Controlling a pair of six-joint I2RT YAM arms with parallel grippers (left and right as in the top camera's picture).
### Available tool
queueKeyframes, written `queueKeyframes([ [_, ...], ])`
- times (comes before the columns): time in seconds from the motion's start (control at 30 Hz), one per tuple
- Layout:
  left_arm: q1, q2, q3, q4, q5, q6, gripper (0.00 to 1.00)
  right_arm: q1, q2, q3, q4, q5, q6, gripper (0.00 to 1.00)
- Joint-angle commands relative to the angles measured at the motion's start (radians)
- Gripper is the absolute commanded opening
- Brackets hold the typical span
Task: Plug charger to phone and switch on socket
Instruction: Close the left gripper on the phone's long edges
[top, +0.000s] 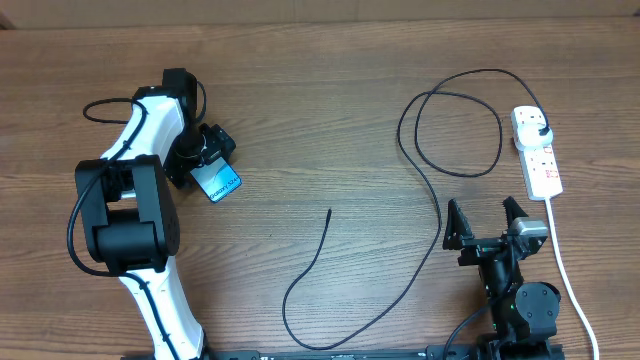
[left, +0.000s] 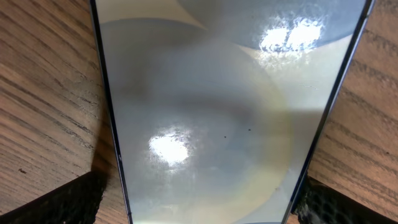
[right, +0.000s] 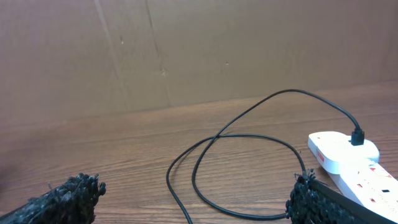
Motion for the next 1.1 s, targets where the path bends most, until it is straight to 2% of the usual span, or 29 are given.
queueKeyframes([
  [0.0,0.005,0.002,-0.018,-0.004,-0.026,0.019,0.99,-0.007,-0.01,-0.011,0.006,0.016,0.003,1.0],
  [0.83,0.005,0.002,-0.018,-0.003,-0.026,0.02,1.0,-0.007,-0.01,-0.011,0.006,0.016,0.003,1.0],
  [1.07,0.005,0.002,-0.018,-0.003,-0.032,0.019,0.96,-0.007,-0.01,-0.011,0.006,0.016,0.003,1.0],
])
